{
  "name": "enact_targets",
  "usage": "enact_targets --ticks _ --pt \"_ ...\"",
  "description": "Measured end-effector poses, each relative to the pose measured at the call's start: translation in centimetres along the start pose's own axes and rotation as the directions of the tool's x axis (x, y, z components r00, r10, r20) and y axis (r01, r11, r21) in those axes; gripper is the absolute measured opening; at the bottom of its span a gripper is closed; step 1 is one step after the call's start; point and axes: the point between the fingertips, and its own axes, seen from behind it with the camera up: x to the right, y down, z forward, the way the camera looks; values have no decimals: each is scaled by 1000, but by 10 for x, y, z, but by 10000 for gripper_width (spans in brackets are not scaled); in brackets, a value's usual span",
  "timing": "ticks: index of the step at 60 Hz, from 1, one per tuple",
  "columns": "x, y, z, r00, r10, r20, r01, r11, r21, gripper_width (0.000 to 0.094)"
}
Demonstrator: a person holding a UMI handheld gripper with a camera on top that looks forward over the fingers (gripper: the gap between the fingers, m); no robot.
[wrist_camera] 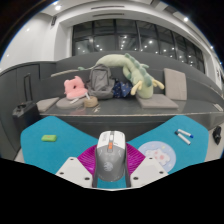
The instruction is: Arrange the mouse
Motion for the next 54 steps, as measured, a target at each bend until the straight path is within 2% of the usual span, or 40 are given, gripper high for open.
enact_targets --ticks 6,14,20,28,34,36,40,43,47,54 --pt "75 -6 34 997 7 -82 -8 1000 -12 371" --pt "160 39 77 988 26 -150 -40 995 -92 373" --pt "189 78 102 989 30 -148 -54 985 -163 378" --pt "202 113 113 989 57 -137 -86 973 -214 405" --pt "200 116 111 989 94 -113 -115 973 -202 562" --pt "199 119 109 989 96 -112 -118 970 -212 694" --pt "205 116 99 988 75 -135 -103 970 -221 876" --pt "203 108 84 988 54 -144 -86 972 -220 854" --pt "190 83 50 993 42 -113 -62 982 -176 852" --pt "153 46 -48 997 33 -76 -41 993 -114 852"
